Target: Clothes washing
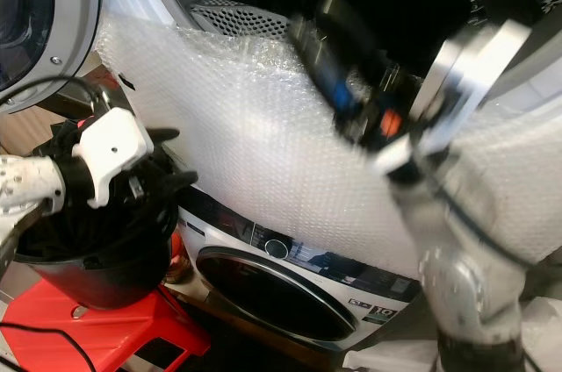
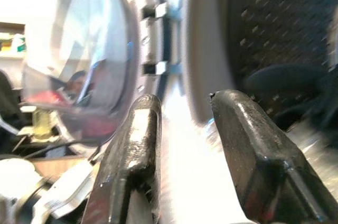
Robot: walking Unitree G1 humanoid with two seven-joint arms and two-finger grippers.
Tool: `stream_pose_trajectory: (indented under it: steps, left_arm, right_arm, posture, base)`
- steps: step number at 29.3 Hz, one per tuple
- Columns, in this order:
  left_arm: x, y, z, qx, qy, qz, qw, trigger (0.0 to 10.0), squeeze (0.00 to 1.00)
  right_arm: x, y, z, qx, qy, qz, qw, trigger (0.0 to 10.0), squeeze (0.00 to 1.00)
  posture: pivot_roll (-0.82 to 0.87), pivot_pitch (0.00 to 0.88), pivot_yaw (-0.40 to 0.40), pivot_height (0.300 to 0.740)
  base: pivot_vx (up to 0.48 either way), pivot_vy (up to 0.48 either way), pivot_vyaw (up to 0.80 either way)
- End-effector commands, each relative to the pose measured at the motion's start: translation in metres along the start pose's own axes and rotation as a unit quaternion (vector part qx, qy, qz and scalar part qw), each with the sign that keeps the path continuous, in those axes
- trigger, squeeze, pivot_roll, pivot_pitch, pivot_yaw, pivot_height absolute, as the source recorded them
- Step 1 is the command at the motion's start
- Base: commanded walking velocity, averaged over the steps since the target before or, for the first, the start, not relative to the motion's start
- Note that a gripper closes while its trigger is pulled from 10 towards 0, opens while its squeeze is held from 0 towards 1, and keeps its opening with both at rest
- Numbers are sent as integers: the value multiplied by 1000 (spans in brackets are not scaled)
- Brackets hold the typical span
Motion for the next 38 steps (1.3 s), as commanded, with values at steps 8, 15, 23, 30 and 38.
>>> stream_pose_trajectory:
  steps: [8, 15, 23, 30, 38]
  left_arm:
    - [-38, -4, 3, 36, 89, 46, 994, 10000, 0]
    - [-58, 7, 1, 95, 118, 76, 986, 10000, 0]
    - [-49, 12, -5, 131, 61, 74, 987, 10000, 0]
    - [-84, 13, -12, 176, 143, 78, 971, 10000, 0]
    - [-104, 4, -18, 133, 175, 113, 969, 10000, 0]
  right_arm:
    - [-53, 3, 11, -14, 88, 6, 996, 10000, 0]
    - [-86, -9, 18, -52, 130, 8, 990, 10000, 0]
    - [-128, -23, 38, -106, 216, 51, 969, 10000, 0]
    - [-128, -33, 45, -145, 211, 85, 963, 10000, 0]
    - [-119, -43, 45, -161, 202, 118, 959, 10000, 0]
  posture:
    - [269, 31, -46, 740]
    - [287, 13, -46, 740]
    - [282, 0, -44, 740]
    - [255, 0, -28, 740]
    - [230, 0, -14, 740]
  base:
    - [0, 0, 0]
    - [0, 0, 0]
    - [0, 0, 0]
    - [0, 0, 0]
    - [0, 0, 0]
Point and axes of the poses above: a point about 5 cm out from each wrist's last joint towards the gripper, its own z axis pointing back from the gripper into the wrist, its own x axis along the axis of the wrist's last joint, y = z × x, the point moved 3 cm from there along -z, pointing out of the wrist towards the gripper, and after that the axes turned 12 degrees about -z, right-handed, at the moved point
